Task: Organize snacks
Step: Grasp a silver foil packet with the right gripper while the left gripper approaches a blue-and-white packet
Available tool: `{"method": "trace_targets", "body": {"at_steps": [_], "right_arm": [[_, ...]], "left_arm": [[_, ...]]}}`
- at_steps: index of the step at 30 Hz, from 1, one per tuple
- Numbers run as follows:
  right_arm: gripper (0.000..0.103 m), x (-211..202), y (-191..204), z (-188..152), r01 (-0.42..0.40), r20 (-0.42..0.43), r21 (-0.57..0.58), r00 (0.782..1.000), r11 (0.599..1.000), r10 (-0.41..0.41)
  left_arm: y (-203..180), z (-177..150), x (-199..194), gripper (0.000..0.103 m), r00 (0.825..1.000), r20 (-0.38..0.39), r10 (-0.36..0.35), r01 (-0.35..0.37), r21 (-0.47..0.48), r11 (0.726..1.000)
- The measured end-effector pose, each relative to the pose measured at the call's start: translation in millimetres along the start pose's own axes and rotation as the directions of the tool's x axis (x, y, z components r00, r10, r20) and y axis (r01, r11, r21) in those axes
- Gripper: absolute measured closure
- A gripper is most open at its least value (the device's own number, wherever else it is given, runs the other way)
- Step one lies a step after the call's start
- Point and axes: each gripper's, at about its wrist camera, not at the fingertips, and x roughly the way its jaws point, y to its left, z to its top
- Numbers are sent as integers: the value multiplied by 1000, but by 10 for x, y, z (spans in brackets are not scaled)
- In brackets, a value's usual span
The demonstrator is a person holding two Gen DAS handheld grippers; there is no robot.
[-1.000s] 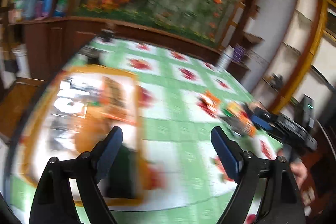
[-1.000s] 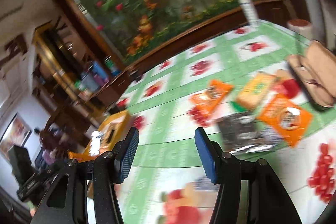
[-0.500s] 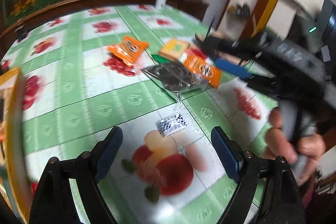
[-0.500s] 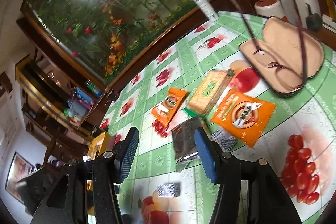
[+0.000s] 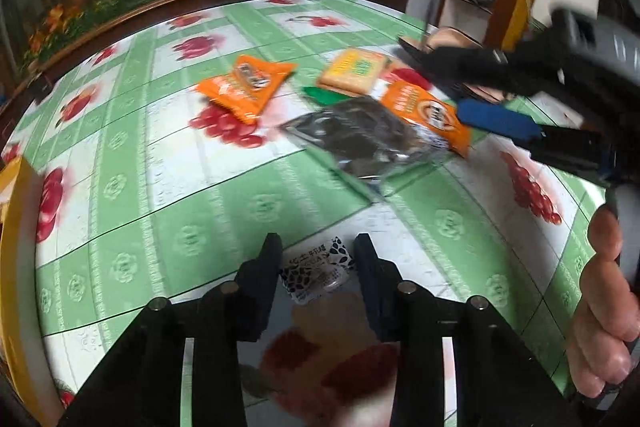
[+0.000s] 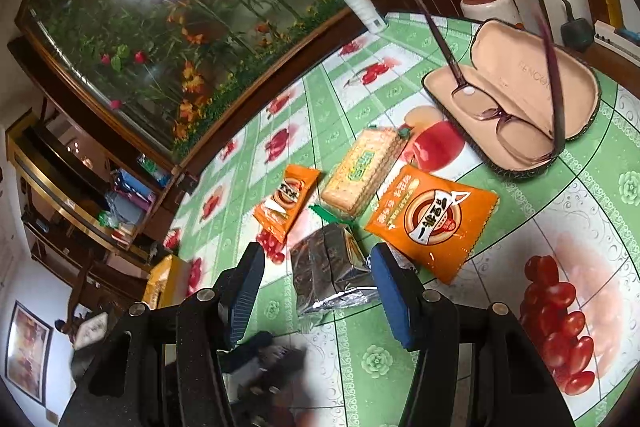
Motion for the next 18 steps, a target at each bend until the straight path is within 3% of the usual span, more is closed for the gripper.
{"method": "trace_targets", "body": {"at_steps": [4, 9, 13, 16, 18], "right_arm": [[44, 77, 66, -22, 53, -21, -49, 998, 997, -54], [41, 250, 213, 22, 138, -67, -189, 986, 972, -153], [37, 478, 438, 60, 199, -98, -379, 963, 904, -253], [33, 716, 582, 11, 287, -90, -514, 919, 809, -383], [33, 823, 624, -48, 291, -97, -552, 908, 782, -407]], "left_arm": [[235, -52, -66, 67, 1000, 9, 21, -21, -24, 999], [483, -82, -98, 67, 1000, 19, 17, -15, -75, 997], [564, -78, -129, 67, 1000, 20, -5, 7, -116, 993], [578, -78, -173, 67, 999, 33, -8, 12, -123, 992], [593, -75, -197, 67, 999, 39, -6, 11, -134, 991]]}}
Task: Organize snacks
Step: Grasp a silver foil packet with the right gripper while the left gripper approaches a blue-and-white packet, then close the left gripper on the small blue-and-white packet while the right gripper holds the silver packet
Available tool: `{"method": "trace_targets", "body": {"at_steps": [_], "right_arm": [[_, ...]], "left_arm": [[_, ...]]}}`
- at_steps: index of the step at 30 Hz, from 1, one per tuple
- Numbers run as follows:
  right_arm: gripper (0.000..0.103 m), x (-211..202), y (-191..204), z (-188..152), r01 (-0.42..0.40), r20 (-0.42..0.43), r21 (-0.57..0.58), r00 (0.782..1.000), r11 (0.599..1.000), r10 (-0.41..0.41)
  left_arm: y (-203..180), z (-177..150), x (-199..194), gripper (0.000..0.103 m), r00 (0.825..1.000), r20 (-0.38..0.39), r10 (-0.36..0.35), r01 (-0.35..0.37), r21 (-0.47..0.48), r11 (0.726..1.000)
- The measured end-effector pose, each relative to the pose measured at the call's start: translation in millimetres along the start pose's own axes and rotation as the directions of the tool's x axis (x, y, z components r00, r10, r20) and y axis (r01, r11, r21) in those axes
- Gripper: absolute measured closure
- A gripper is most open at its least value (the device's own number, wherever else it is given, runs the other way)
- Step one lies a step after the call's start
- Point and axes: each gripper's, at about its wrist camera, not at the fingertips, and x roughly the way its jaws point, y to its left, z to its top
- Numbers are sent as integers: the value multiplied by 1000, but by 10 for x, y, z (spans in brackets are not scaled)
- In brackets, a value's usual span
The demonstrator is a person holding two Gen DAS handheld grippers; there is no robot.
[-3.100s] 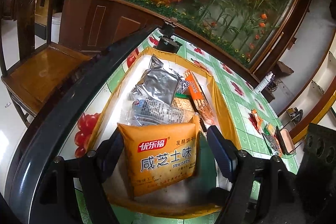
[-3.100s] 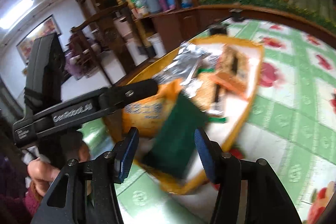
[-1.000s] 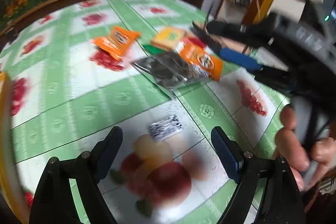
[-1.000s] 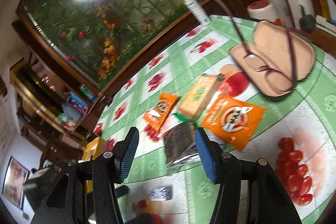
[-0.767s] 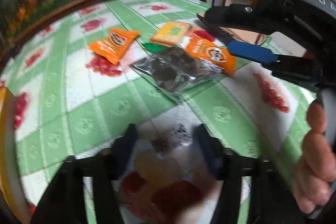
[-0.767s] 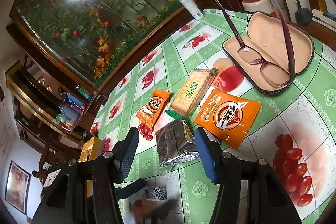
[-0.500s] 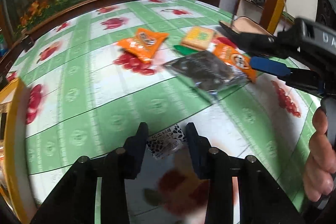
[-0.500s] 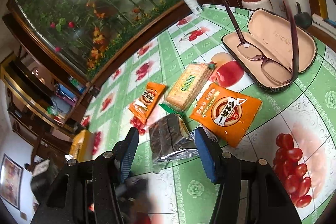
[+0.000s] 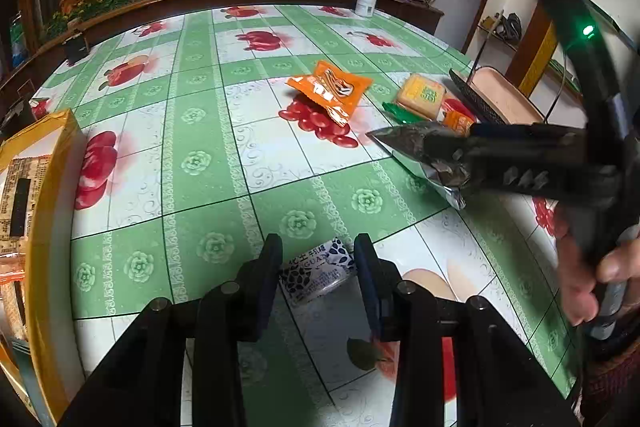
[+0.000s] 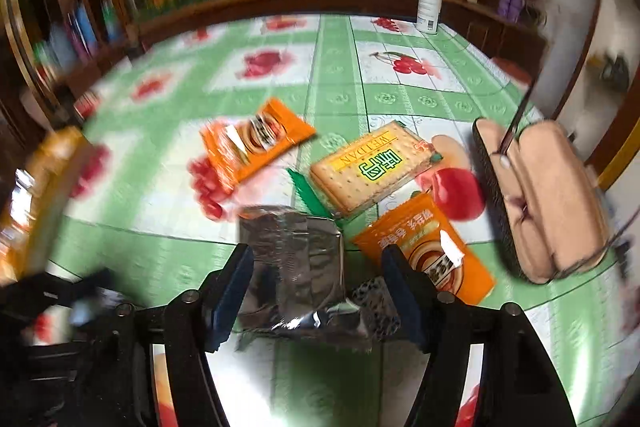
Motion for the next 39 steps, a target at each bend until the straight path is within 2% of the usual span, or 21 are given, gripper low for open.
{"method": "trace_targets", "body": {"at_steps": [2, 4, 6, 10, 13, 18, 39], "right_arm": [[33, 51, 80, -14, -26, -9, -22, 1000, 999, 26], [36, 142, 191, -77, 11, -21, -71, 1000, 997, -13], [40, 136, 249, -119, 4, -2, -96, 1000, 995, -4], [40, 39, 230, -131, -19, 61, -68, 998, 998, 23], [39, -101, 217, -120, -85, 114, -32, 990, 996, 88], [39, -188, 284, -125, -107, 160, -34, 981, 994, 111], [39, -148, 277, -170, -123, 140, -22, 982, 992, 125]], "left_arm": [[29, 6, -11, 67, 1000, 2, 0, 0, -16, 1000], [56, 15, -6, 67, 1000, 1, 3, -3, -30, 1000], [92, 19, 0, 67, 1000, -4, 2, -3, -48, 999], [121, 38, -31, 67, 1000, 12, -1, 2, -65, 998], [134, 42, -72, 67, 1000, 30, -10, 12, -77, 997], [145, 46, -84, 67, 999, 37, -8, 11, -83, 996], [163, 61, -129, 67, 999, 53, 7, -2, -92, 996]]}}
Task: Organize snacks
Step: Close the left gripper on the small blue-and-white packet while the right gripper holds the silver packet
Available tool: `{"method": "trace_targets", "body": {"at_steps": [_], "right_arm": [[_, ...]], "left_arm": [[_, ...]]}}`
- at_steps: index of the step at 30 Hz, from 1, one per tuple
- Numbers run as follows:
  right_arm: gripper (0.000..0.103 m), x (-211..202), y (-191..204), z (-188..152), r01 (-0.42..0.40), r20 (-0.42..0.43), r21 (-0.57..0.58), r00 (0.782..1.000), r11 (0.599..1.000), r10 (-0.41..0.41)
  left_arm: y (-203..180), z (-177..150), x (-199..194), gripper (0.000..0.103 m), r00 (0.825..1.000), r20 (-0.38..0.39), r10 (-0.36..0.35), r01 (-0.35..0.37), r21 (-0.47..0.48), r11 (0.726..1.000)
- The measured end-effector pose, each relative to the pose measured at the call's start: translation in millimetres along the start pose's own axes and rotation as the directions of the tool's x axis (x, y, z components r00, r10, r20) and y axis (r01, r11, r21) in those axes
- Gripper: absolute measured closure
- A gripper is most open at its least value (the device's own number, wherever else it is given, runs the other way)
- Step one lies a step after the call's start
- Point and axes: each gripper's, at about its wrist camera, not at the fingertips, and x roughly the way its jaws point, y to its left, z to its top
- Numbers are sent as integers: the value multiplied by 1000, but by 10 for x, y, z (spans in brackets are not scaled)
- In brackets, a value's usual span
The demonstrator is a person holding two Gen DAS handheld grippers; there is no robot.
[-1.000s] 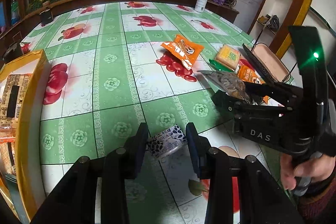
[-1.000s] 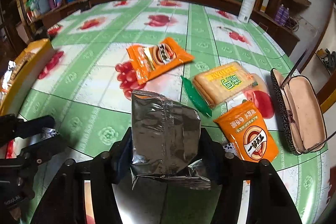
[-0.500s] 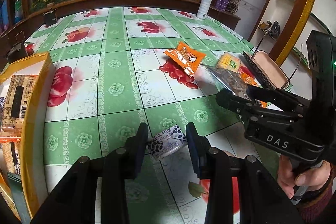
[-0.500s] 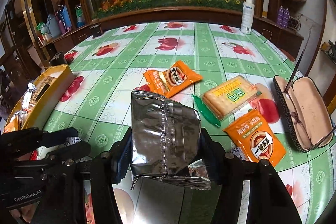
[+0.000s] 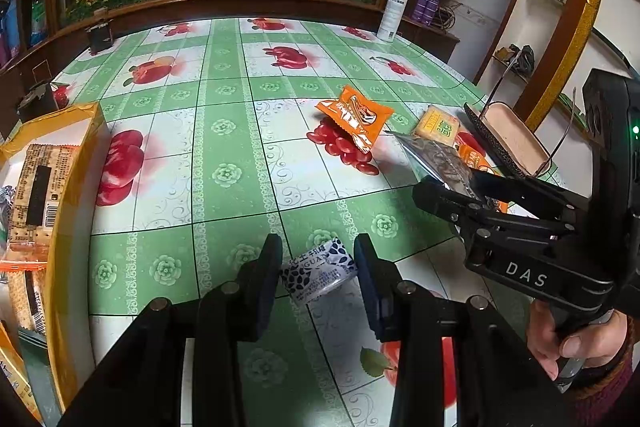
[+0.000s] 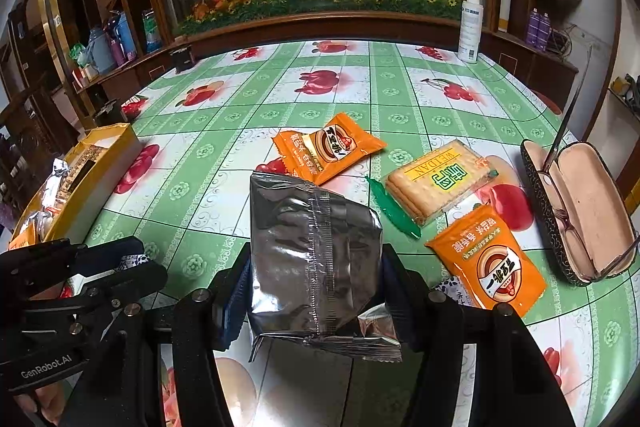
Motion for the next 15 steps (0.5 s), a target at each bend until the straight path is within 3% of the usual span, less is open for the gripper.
{"method": "trace_targets", "body": {"at_steps": [15], "right_arm": [[39, -36, -52, 12, -14, 14, 35, 1000, 999, 13]], "left_arm": [[-129, 12, -120, 67, 996, 67, -50, 46, 53, 997]]}}
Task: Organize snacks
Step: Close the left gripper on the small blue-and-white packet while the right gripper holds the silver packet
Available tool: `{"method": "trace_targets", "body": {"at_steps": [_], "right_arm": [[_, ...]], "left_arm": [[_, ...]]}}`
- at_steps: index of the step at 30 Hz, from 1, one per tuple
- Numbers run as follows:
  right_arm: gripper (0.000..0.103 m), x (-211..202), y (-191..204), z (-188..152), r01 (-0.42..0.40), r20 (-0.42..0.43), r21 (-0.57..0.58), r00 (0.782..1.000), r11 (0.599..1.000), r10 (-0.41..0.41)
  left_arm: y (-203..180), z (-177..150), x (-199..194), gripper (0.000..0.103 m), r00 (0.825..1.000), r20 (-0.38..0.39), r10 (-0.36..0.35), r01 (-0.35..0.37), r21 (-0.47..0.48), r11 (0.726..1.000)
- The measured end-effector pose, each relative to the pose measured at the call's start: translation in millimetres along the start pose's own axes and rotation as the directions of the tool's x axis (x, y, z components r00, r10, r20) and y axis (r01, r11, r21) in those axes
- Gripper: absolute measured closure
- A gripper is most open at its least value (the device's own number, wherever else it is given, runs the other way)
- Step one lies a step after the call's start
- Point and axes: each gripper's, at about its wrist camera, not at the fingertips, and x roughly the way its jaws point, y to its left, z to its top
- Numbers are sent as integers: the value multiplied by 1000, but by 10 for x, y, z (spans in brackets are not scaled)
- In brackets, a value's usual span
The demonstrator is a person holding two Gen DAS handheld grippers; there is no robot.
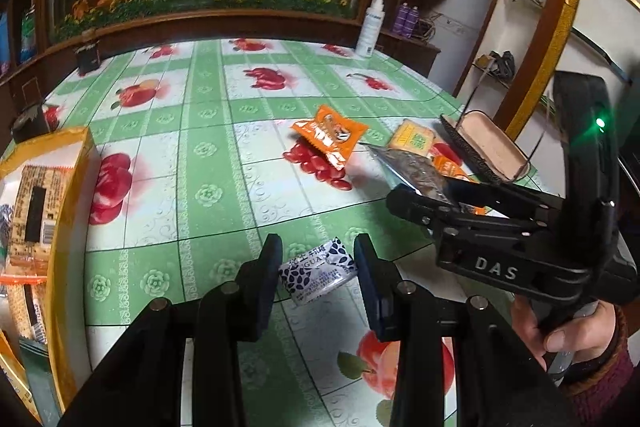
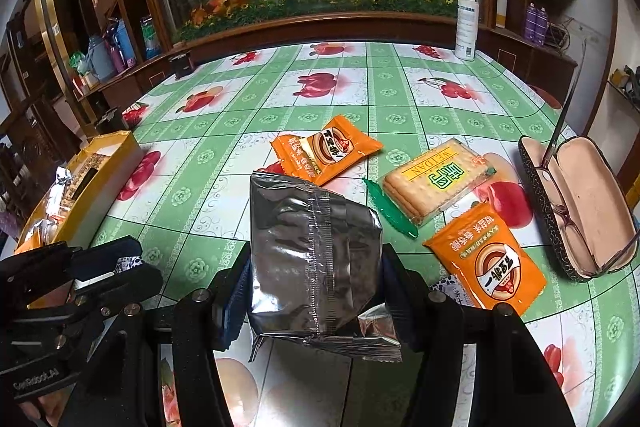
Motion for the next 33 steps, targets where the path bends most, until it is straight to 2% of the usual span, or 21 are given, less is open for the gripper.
{"method": "trace_targets", "body": {"at_steps": [11, 33], "right_arm": [[39, 43, -136, 54, 14, -7, 45, 1000, 999, -14], [39, 39, -110, 73, 16, -2, 33, 1000, 999, -16]], "left_arm": [[10, -7, 71, 67, 1000, -13, 16, -16, 7, 1000], [3, -5, 103, 67, 1000, -22, 18, -17, 13, 1000]]}}
